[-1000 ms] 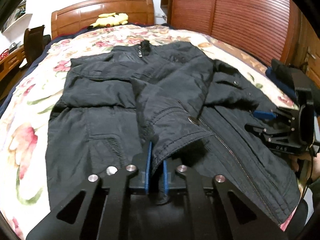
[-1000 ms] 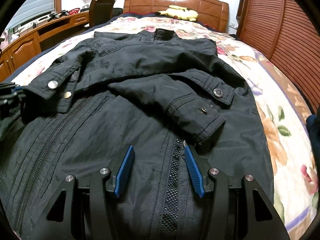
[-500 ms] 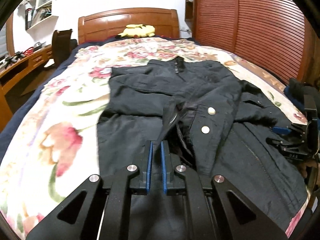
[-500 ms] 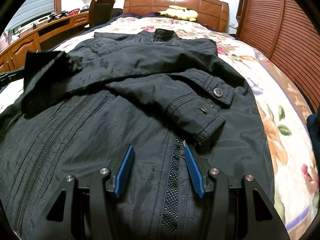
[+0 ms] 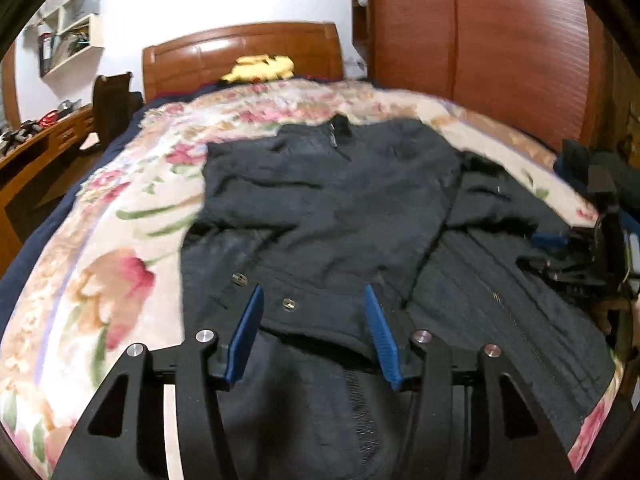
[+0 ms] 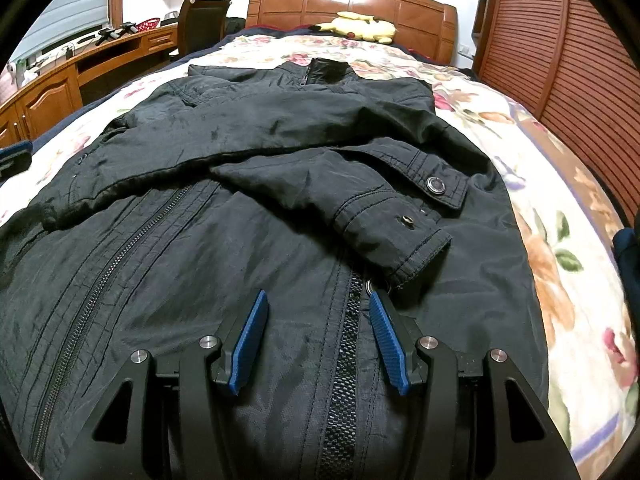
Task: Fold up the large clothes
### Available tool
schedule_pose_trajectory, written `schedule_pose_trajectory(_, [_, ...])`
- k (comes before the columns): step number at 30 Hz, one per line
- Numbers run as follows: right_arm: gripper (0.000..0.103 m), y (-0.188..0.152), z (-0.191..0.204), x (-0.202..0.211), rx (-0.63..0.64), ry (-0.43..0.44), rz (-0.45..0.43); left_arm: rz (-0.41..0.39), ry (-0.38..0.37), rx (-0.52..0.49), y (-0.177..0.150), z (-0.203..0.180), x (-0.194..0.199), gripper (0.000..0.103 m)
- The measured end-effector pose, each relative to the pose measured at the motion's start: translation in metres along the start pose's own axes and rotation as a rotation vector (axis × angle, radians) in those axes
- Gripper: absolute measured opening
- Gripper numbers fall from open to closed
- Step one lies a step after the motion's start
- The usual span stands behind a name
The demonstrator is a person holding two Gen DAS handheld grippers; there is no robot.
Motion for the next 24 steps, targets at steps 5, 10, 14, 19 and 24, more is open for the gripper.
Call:
schedule_pose_trajectory(5, [0.055, 0.000, 0.000, 0.000, 0.001, 0.001, -0.001, 0.133, -0.017, -0.044, -0.017, -0.013, -0.031, 0.054])
schedule_pose_trajectory(10, [0.055, 0.000, -0.001, 0.000, 0.002, 0.005, -0.001, 0.186, -0.053, -0.049, -0.027, -0.020, -0.039, 0.053])
schedule_pose_trajectory(14, [0.055, 0.000, -0.002, -0.001, 0.000, 0.014, -0.001, 0.193, -0.118, -0.048, -0.030, -0.026, -0.040, 0.021])
schedule_pose_trajectory(19, [0.055, 0.000, -0.005, -0.001, 0.000, 0.018, -0.002, 0.138, -0.087, -0.080, -0.025, -0.033, -0.024, 0.007])
schedule_pose_trajectory(24, [0.055, 0.000, -0.006, 0.003, 0.011, 0.011, 0.001, 0.056, -0.054, -0.045, -0.023, -0.026, 0.013, 0.007])
Point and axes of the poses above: each gripper's, at about its wrist camera, not at the fingertips, and x roughly against the way its jaws point, z to its left, y to its top, the point moved 8 cm from there along -x, roughly the way its jaws point, and after that the axes turned 1 degree about z, right-handed, at the moved point
